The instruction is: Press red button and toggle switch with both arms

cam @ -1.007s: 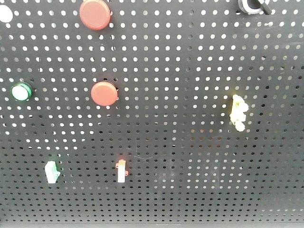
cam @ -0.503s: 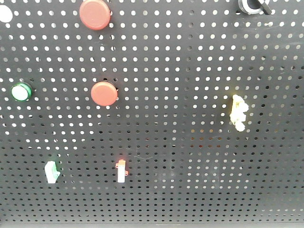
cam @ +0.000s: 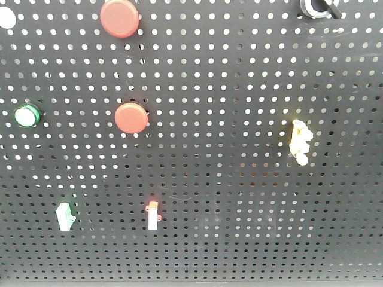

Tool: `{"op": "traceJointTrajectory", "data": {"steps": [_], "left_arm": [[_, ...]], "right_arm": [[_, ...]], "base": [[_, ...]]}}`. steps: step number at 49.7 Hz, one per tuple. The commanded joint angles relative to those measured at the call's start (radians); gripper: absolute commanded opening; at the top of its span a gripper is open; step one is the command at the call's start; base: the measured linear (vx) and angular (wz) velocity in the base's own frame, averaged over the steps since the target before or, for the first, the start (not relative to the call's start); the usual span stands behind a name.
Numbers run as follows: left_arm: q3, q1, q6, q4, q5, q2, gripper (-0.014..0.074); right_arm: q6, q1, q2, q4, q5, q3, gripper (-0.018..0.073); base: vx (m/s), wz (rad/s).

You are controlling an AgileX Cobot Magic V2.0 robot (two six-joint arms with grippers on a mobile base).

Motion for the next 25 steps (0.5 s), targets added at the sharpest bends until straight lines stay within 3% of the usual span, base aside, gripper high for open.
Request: {"op": "traceJointTrajectory", "data": {"steps": [1,3,7,16,25], "left_arm": [[0.034,-0.002,-0.005,0.000,-0.072,-0.007,0.0002],[0.034,-0.002,-0.005,0.000,-0.072,-0.007,0.0002],[0.034,-0.002,-0.005,0.000,-0.072,-0.007,0.0002],[0.034,-0.002,-0.005,0.000,-0.072,-0.005,0.0002],[0.033,-0.002,-0.005,0.000,-0.071,-0.005,0.0002]], "right_arm": [[0.215,-0.036,-0.042,-0.165,-0.015,0.050,-0.0003],[0.311,-0.059,-0.072,-0.216,0.000,0.091,-0.0003],[0.377,-0.115,-0.146,-0.246,0.026,0.158,-0.0003],[0.359,-0.208,-0.305,-0.233,0.088,0.246,-0.0003],[0.358,-0.216,-0.294,-0.231,0.151,0.243,-0.0003]], "base": [[0.00,0.00],[0.00,0.00],[0.00,0.00],[0.00,0.00],[0.00,0.00]]}}
